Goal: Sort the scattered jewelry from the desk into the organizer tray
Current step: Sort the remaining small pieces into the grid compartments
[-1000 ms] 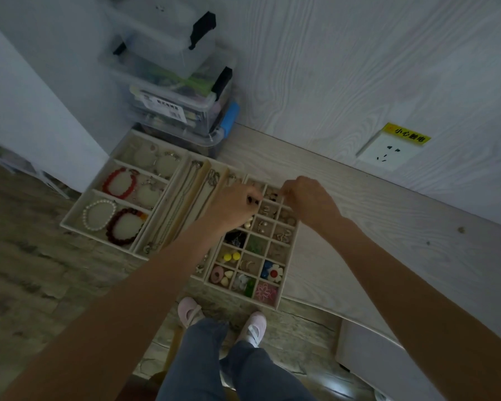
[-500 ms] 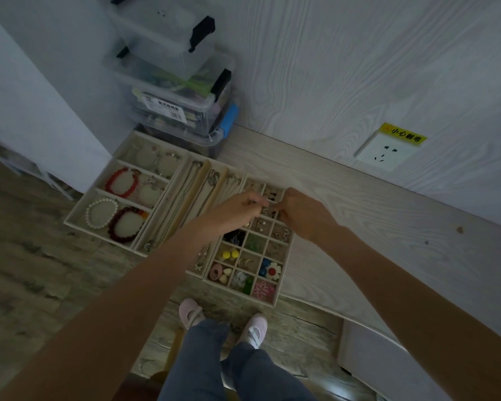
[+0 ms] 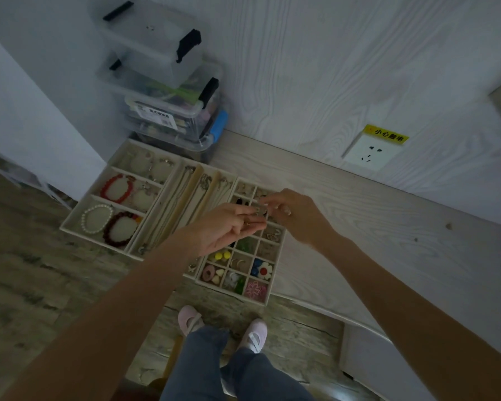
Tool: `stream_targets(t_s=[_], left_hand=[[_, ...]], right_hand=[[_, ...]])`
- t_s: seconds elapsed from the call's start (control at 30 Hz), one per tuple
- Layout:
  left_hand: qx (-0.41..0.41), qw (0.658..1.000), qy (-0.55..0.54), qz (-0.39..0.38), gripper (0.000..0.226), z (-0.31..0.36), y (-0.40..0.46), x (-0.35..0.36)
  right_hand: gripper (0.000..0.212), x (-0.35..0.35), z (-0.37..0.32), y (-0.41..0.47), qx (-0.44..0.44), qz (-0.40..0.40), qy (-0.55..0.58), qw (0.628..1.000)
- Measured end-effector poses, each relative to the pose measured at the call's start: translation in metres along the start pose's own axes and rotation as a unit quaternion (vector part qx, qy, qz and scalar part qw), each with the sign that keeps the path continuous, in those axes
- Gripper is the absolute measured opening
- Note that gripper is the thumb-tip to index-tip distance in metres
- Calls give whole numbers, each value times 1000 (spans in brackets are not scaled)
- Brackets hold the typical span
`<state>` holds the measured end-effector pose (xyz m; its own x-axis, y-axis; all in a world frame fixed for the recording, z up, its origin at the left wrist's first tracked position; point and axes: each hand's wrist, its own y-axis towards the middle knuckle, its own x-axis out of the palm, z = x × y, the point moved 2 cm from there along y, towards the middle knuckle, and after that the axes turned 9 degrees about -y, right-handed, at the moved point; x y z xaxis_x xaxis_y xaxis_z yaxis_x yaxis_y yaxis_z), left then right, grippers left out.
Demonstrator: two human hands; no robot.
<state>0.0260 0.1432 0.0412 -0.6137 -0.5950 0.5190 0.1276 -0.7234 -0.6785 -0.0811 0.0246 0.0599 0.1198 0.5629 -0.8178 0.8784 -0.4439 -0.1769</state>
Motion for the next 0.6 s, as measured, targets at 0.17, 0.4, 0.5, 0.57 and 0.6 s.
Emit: stream_targets(t_s=[0.17, 0.4, 0.5, 0.57, 0.6], left_hand=[[-8, 997, -73, -22, 51, -8, 2, 19], [6, 1000, -24, -11, 36, -12, 8, 35], [20, 1000, 15, -8, 32, -11, 11, 38], [31, 998, 45, -14, 29, -11, 14, 37], [39, 997, 66, -16, 28, -11, 15, 37]], right_hand=[[22, 11, -4, -7, 2, -29, 44, 999], [10, 10, 11, -12, 25, -4, 57, 998], [7, 9, 17, -13, 31, 9, 75, 997], [5, 9, 24, -13, 59, 25, 106, 992], [5, 9, 28, -14, 81, 32, 125, 988]])
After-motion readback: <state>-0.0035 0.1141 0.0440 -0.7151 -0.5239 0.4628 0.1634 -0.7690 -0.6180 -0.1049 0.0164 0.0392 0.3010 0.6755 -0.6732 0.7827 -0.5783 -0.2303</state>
